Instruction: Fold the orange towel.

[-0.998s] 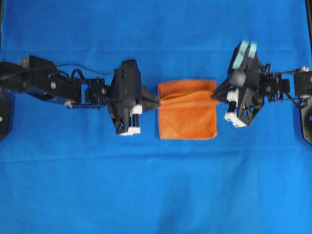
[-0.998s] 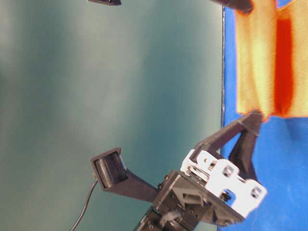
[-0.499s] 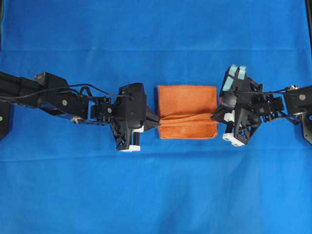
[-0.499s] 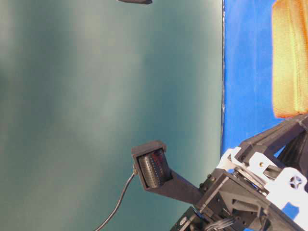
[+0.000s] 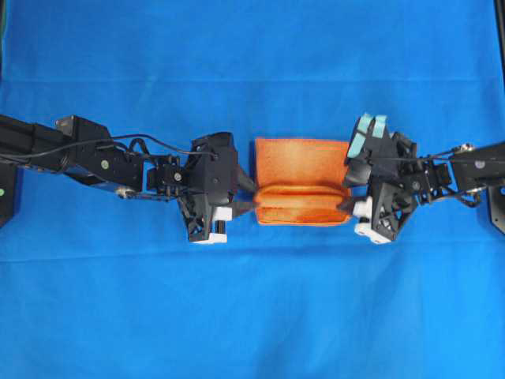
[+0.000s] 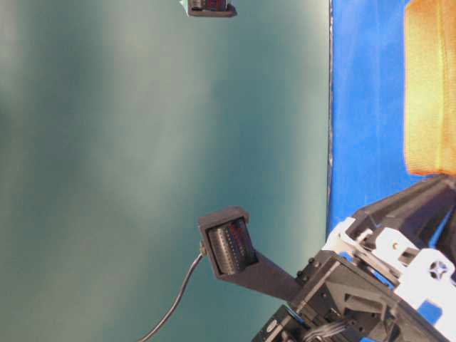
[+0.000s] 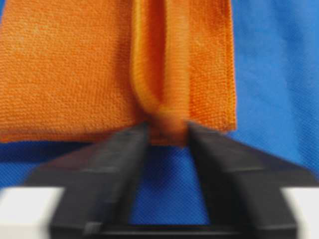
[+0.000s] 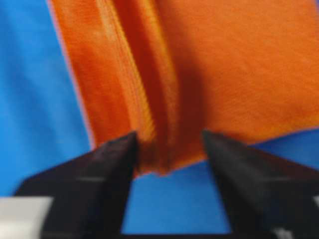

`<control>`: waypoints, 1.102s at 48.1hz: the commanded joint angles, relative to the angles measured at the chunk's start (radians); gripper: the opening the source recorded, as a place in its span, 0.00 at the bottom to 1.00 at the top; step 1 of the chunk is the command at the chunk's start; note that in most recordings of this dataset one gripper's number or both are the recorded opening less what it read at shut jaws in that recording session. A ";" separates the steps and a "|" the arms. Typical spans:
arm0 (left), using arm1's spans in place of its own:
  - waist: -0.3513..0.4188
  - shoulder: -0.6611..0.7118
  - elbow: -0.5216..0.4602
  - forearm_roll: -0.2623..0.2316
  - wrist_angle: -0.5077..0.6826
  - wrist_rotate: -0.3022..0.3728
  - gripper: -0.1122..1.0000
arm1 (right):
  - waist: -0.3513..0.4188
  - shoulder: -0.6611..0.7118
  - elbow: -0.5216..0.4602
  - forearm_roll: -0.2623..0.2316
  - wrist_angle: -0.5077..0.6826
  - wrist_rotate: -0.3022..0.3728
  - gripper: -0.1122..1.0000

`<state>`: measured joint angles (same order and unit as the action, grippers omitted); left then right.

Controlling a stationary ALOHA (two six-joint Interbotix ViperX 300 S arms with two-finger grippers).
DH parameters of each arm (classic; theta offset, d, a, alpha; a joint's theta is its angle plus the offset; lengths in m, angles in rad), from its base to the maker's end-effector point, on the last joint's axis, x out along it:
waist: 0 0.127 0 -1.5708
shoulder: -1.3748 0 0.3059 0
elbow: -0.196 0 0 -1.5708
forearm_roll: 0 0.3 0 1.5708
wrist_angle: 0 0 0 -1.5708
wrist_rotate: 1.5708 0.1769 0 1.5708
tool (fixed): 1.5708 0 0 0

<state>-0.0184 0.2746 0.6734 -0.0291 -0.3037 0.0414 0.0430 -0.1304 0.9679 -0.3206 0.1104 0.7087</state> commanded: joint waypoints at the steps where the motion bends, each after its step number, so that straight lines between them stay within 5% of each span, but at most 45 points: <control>1: 0.003 -0.037 -0.008 0.000 0.008 0.002 0.48 | 0.021 -0.023 -0.028 0.002 0.011 -0.002 0.69; 7: 0.003 -0.101 -0.003 0.000 0.075 0.005 0.76 | 0.038 -0.074 -0.044 0.002 0.077 -0.002 0.61; 21: 0.003 -0.391 0.054 0.000 0.275 0.008 0.69 | 0.052 -0.313 -0.049 -0.038 0.249 -0.015 0.61; 40: 0.035 -0.798 0.351 0.000 0.166 0.015 0.69 | 0.052 -0.762 0.054 -0.192 0.313 -0.015 0.61; 53: 0.037 -1.075 0.520 0.002 0.149 0.015 0.69 | 0.031 -0.992 0.221 -0.267 0.288 -0.014 0.61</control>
<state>0.0153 -0.7424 1.1658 -0.0307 -0.1427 0.0568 0.0828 -1.0723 1.1582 -0.5752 0.4249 0.6949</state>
